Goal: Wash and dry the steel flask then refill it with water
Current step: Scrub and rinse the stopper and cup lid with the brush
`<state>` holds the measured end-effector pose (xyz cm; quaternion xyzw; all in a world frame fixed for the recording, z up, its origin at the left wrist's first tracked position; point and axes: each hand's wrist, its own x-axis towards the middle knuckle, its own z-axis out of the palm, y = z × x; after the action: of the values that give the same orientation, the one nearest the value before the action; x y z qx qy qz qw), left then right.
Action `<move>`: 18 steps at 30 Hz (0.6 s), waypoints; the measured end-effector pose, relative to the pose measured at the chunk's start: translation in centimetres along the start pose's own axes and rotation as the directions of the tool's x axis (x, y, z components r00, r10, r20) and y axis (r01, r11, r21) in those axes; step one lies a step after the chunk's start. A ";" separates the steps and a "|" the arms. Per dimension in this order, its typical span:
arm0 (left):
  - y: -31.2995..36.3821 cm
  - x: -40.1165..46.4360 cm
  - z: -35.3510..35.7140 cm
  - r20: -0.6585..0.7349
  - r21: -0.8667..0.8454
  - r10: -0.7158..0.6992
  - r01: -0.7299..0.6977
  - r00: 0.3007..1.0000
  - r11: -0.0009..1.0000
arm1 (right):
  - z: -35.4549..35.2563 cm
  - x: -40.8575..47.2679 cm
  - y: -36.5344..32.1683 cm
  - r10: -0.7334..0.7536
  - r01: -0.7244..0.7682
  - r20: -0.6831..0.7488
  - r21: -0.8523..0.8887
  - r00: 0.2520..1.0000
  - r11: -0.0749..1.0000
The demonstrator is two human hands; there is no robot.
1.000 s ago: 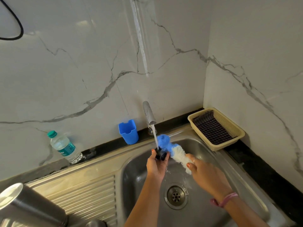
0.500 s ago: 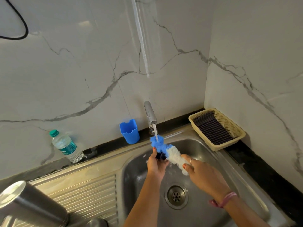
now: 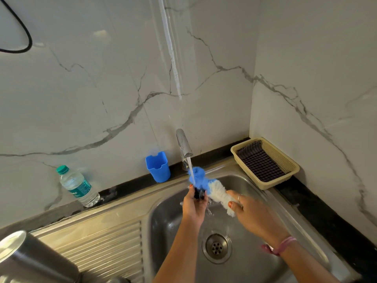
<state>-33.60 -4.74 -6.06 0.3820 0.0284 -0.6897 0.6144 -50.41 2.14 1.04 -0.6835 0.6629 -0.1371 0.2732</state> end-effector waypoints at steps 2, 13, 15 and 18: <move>0.0 0.2 -0.1 -0.008 -0.023 -0.008 0.007 1.000 1.000 | 0.0 -0.1 0.1 -0.004 0.004 -0.005 0.001 1.000 1.000; 0.1 -0.8 0.4 0.035 -0.016 -0.032 0.033 0.999 0.999 | -0.1 0.3 0.8 0.078 -0.078 0.000 0.070 0.997 0.995; 0.1 -0.7 0.5 0.022 -0.001 -0.039 0.039 0.999 0.999 | 0.0 0.0 0.5 0.069 -0.068 -0.006 0.062 0.998 0.996; 0.2 -0.6 0.5 0.023 -0.006 -0.032 0.033 0.999 0.999 | 0.2 -0.1 0.3 0.051 -0.050 -0.014 0.054 0.999 0.997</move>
<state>-33.71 -4.50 -5.28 0.3715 0.0297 -0.7039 0.6046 -50.54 2.33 0.76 -0.6578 0.6783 -0.1531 0.2894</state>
